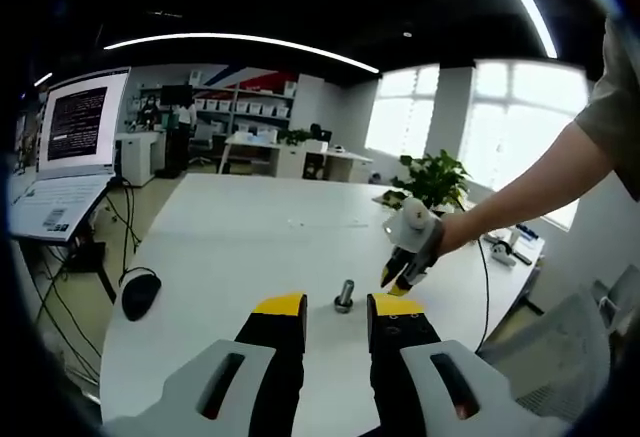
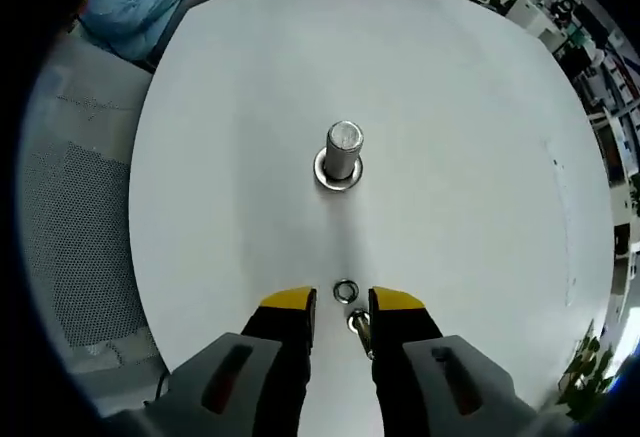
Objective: Place the washer onto the threaded stud by aligning its center hole with the stud, sliding it down to the base, and recovering from edge contact or off-axis alignment until the washer reaches the visible bottom stop.
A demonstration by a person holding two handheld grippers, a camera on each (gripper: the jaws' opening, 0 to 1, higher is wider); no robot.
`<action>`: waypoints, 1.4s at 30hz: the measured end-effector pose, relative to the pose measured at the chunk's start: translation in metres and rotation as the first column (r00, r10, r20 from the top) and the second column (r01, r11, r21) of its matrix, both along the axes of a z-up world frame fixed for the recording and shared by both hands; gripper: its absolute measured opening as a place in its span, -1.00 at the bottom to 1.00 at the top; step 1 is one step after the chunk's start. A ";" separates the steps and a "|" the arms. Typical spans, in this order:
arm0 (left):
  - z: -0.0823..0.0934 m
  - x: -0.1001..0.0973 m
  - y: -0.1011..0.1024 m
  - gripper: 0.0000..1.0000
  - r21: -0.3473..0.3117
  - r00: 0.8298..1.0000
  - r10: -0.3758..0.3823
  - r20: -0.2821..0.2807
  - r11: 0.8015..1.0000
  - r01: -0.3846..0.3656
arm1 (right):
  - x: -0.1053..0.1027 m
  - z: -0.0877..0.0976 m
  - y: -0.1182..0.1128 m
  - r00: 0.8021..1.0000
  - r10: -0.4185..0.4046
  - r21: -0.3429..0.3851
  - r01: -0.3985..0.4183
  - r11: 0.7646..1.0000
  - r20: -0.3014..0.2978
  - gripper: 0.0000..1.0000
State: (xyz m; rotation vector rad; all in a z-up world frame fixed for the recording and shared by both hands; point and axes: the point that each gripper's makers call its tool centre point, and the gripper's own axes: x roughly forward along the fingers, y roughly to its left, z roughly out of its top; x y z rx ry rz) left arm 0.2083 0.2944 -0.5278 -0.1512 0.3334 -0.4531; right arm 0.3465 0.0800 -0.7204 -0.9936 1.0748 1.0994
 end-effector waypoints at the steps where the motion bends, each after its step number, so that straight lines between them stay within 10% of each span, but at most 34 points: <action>1: 0.000 0.000 0.000 -0.56 0.001 1.000 -0.002 -0.001 1.000 0.002 | 0.000 -0.002 -0.001 1.000 0.000 -0.006 0.000 1.000 -0.002 -0.54; 42: -0.004 0.001 -0.001 -0.56 -0.008 1.000 -0.003 -0.018 1.000 0.003 | 0.006 -0.026 -0.005 0.995 -0.005 -0.080 -0.003 0.997 -0.101 -0.59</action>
